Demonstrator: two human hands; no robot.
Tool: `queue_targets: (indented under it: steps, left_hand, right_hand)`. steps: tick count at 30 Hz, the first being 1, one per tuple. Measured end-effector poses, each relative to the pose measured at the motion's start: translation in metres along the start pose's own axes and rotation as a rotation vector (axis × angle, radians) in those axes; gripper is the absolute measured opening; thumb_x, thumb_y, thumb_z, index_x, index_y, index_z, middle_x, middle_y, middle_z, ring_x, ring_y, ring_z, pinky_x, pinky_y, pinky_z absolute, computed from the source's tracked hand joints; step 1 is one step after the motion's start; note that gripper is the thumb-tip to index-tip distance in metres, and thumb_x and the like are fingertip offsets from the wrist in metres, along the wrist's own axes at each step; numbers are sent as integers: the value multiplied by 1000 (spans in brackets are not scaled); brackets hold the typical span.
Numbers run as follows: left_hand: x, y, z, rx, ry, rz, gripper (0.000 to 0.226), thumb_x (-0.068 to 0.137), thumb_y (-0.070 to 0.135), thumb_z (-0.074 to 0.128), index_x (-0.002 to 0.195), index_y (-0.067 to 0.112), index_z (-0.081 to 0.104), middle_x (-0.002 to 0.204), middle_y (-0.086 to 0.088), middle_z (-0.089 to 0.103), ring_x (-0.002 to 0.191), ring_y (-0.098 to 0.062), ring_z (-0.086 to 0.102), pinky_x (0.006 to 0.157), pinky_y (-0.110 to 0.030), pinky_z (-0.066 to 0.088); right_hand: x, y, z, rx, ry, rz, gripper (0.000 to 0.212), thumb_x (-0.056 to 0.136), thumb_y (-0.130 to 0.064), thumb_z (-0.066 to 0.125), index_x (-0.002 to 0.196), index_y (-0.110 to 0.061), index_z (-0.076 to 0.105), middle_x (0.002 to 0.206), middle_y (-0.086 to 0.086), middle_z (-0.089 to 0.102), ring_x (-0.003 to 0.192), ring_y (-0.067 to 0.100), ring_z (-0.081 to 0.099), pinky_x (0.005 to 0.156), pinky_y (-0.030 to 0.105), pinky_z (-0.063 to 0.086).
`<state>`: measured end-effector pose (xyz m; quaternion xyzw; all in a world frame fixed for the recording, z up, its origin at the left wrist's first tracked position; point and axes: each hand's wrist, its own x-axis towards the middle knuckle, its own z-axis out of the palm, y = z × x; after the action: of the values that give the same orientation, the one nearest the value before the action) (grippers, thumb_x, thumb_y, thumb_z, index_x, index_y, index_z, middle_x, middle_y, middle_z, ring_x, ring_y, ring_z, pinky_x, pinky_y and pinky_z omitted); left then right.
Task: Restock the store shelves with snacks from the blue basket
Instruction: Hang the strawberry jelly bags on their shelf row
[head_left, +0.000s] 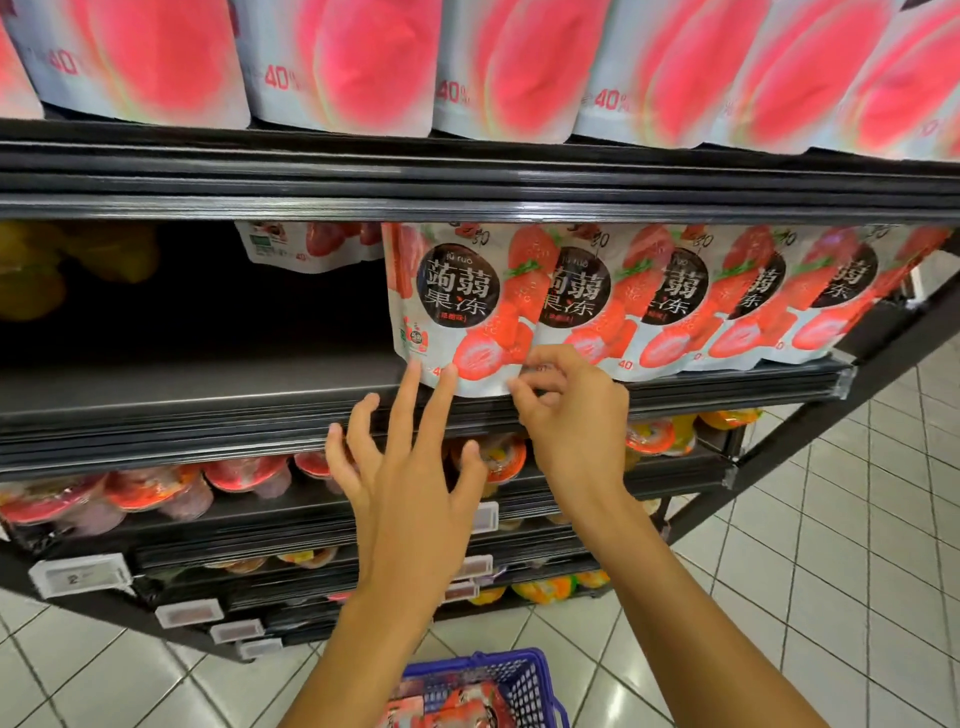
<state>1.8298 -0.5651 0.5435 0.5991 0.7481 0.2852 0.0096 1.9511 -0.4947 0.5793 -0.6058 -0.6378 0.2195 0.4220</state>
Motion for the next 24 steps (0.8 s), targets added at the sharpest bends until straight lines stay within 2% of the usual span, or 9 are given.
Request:
queue_targets:
  steps: [3, 7, 10, 15, 17, 19, 21, 23, 24]
  left_hand:
    - [0, -1, 2, 4, -2, -21, 65, 92, 42, 49, 152, 36, 27, 161, 9, 24, 143, -30, 18, 117, -55, 4]
    - [-1, 4, 4, 17, -4, -4, 63, 92, 45, 44, 152, 36, 27, 161, 8, 24, 145, -31, 15, 117, -57, 3]
    - [-2, 9, 6, 33, -4, 16, 62, 92, 49, 36, 152, 37, 27, 161, 7, 25, 144, -31, 16, 117, -58, 5]
    - [-2, 12, 8, 22, 6, 19, 63, 90, 51, 33, 151, 35, 29, 161, 5, 25, 143, -33, 19, 117, -59, 6]
    - [-3, 13, 7, 5, 8, 21, 63, 90, 51, 33, 151, 35, 29, 161, 5, 25, 143, -33, 19, 117, -58, 6]
    - [-3, 13, 5, -26, 21, 29, 61, 92, 49, 37, 150, 36, 31, 160, 5, 27, 144, -33, 19, 117, -58, 5]
    - [-5, 13, 4, -80, 56, 36, 57, 92, 45, 43, 148, 36, 36, 158, 6, 30, 144, -31, 19, 118, -56, 3]
    - [-10, 12, 4, -173, 121, 46, 53, 92, 39, 48, 144, 36, 43, 154, 11, 36, 143, -24, 22, 119, -50, 1]
    - [-14, 10, 4, -246, 152, 44, 50, 91, 36, 51, 141, 35, 47, 150, 15, 41, 141, -19, 23, 119, -47, 4]
  right_hand:
    - [-1, -1, 7, -26, 1, -2, 18, 87, -24, 72, 94, -30, 57, 75, -19, 66, 69, 12, 68, 74, 42, 57]
    - [-1, 5, 5, -37, 43, -9, 23, 88, -25, 71, 93, -29, 49, 84, -13, 73, 72, 15, 68, 74, 42, 55]
    - [-2, 8, 0, -54, 73, -16, 28, 88, -26, 71, 91, -34, 45, 79, -18, 68, 69, 12, 67, 71, 41, 56]
    - [-4, 8, -3, -66, 79, -41, 26, 88, -27, 72, 92, -35, 48, 71, -27, 58, 68, 9, 67, 68, 41, 57]
    - [-5, 10, -4, -42, 73, -39, 22, 88, -28, 72, 93, -34, 52, 72, -28, 60, 68, 8, 68, 70, 40, 58]
    - [-6, 11, -5, -10, 76, -32, 16, 88, -28, 71, 96, -31, 58, 78, -22, 68, 68, 5, 68, 71, 36, 58]
    - [-9, 12, -6, 59, 66, -22, 15, 88, -27, 72, 99, -28, 61, 83, -19, 72, 68, 2, 66, 69, 24, 56]
    - [-17, 13, -8, 177, 67, -17, 17, 88, -25, 72, 102, -26, 63, 89, -18, 72, 71, 1, 66, 66, 12, 50]
    - [-23, 15, -9, 225, 83, -25, 17, 89, -24, 71, 104, -24, 63, 94, -17, 72, 72, 2, 66, 66, 12, 50]
